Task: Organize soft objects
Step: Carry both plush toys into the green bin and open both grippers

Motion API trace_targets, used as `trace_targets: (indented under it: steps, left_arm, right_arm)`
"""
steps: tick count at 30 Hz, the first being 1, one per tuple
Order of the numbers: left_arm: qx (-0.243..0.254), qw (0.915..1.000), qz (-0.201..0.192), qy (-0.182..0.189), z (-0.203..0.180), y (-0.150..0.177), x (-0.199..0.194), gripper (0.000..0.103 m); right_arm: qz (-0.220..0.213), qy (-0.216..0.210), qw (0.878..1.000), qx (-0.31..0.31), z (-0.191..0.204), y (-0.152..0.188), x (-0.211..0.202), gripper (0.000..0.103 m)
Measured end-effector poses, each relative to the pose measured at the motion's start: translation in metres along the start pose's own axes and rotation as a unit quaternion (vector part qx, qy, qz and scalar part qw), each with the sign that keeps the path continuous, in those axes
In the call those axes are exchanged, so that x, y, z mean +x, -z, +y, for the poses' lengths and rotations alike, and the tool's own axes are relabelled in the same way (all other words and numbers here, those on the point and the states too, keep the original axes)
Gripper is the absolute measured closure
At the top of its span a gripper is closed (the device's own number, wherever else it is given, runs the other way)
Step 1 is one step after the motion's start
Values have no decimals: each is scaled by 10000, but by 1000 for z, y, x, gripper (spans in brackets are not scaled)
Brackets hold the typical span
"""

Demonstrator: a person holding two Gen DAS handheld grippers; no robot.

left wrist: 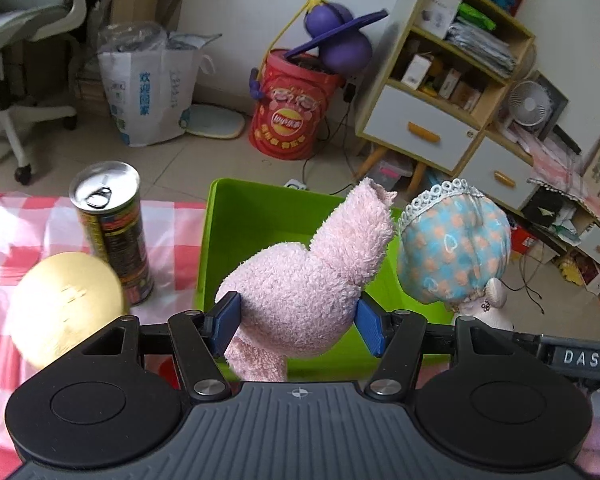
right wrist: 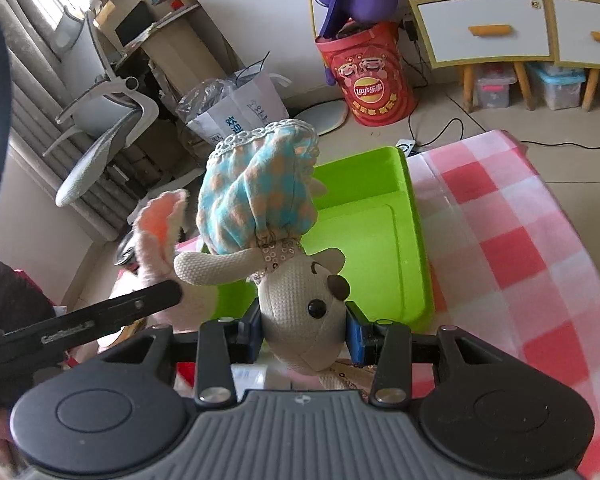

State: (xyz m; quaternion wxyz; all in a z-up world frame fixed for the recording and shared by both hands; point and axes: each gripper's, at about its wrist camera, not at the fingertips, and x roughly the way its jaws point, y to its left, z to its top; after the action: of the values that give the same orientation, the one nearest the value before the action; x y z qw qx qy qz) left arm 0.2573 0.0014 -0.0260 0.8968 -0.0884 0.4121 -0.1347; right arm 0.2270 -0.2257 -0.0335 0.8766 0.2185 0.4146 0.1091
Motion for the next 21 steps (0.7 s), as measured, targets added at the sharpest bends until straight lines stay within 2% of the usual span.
trace_targets:
  steps: [7, 13, 16, 18, 21]
  left_arm:
    - [-138, 9995, 250, -114, 12, -2, 42, 41]
    - [-153, 9990, 421, -3, 15, -2, 54, 39]
    - [-79, 9991, 410, 33, 12, -1, 53, 35]
    - [-3, 9994, 342, -11, 9, 0, 49, 23]
    - [173, 9995, 260, -84, 4, -2, 44, 21]
  right_arm:
    - [36, 349, 9993, -149, -6, -8, 44, 75]
    - [83, 454, 9986, -263, -10, -10, 58, 74]
    - [70, 414, 9988, -238, -11, -9, 58, 69]
    - [47, 334, 9994, -120, -13, -10, 53, 55]
    - [14, 378, 9993, -78, -12, -11, 44, 49]
